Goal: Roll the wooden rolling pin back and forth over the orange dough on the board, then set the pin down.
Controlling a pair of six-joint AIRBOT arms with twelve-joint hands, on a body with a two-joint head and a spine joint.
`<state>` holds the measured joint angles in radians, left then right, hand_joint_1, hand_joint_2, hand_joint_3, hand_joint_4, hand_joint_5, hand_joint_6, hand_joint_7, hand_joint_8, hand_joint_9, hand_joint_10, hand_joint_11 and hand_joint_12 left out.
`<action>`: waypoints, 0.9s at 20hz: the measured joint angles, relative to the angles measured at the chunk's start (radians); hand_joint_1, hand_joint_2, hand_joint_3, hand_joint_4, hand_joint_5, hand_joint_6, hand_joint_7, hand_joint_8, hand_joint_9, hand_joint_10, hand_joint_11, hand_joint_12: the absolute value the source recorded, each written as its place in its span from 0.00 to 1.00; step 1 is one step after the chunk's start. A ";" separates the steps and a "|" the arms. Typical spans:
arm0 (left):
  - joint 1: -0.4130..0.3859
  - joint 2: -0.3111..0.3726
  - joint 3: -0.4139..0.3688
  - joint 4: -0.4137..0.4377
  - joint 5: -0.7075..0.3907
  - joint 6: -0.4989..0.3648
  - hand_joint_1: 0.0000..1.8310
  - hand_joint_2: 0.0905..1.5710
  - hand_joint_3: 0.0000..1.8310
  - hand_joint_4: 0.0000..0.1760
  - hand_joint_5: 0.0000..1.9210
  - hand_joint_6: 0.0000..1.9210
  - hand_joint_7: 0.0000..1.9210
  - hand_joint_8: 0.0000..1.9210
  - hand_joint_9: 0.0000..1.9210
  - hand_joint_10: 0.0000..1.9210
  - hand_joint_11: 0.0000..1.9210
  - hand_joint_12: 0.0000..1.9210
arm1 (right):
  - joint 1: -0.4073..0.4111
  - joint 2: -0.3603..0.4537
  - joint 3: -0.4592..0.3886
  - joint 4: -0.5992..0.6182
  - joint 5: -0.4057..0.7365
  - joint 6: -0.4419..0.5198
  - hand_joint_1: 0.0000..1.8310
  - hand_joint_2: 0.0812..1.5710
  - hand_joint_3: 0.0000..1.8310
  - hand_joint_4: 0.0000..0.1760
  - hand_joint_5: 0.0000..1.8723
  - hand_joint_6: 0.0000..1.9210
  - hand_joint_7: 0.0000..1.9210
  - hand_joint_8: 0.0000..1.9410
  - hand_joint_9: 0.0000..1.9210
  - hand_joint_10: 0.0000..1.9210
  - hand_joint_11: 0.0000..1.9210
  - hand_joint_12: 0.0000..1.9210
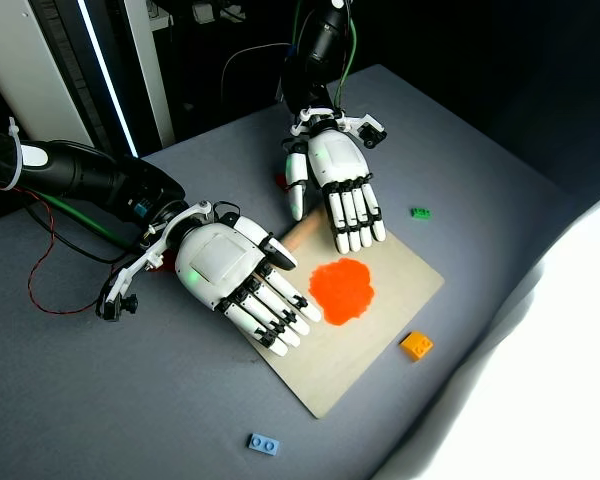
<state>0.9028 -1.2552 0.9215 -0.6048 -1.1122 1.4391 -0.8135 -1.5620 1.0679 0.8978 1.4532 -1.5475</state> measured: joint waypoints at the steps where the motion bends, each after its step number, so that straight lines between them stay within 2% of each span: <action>1: 0.000 0.000 0.000 0.000 0.000 0.000 0.00 0.95 0.00 0.00 0.11 0.00 0.12 0.00 0.09 0.00 0.00 0.05 | 0.000 0.000 0.000 0.000 0.000 0.000 0.00 1.00 0.01 0.00 0.20 0.00 0.21 0.00 0.18 0.00 0.00 0.38; 10: -0.008 0.000 0.003 0.000 0.005 0.000 0.00 0.95 0.00 0.00 0.11 0.00 0.12 0.00 0.08 0.00 0.00 0.06 | 0.007 0.008 0.005 -0.007 0.000 0.001 0.00 1.00 0.01 0.00 0.20 0.00 0.21 0.00 0.17 0.00 0.00 0.35; 14: -0.032 0.000 0.003 0.000 0.011 0.000 0.00 0.95 0.00 0.00 0.11 0.00 0.12 0.00 0.08 0.00 0.00 0.06 | 0.014 0.024 0.005 0.001 -0.008 0.003 0.00 1.00 0.01 0.00 0.19 0.00 0.21 0.00 0.17 0.00 0.00 0.33; 18: -0.076 0.006 0.006 0.000 0.054 0.000 0.00 0.95 0.00 0.00 0.11 0.00 0.12 0.00 0.08 0.00 0.00 0.05 | 0.030 0.053 0.005 0.000 -0.008 0.006 0.00 1.00 0.01 0.00 0.19 0.00 0.21 0.00 0.17 0.00 0.00 0.36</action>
<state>0.8265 -1.2488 0.9276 -0.6048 -1.0584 1.4395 -0.7837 -1.5093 1.0729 0.8974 1.4456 -1.5417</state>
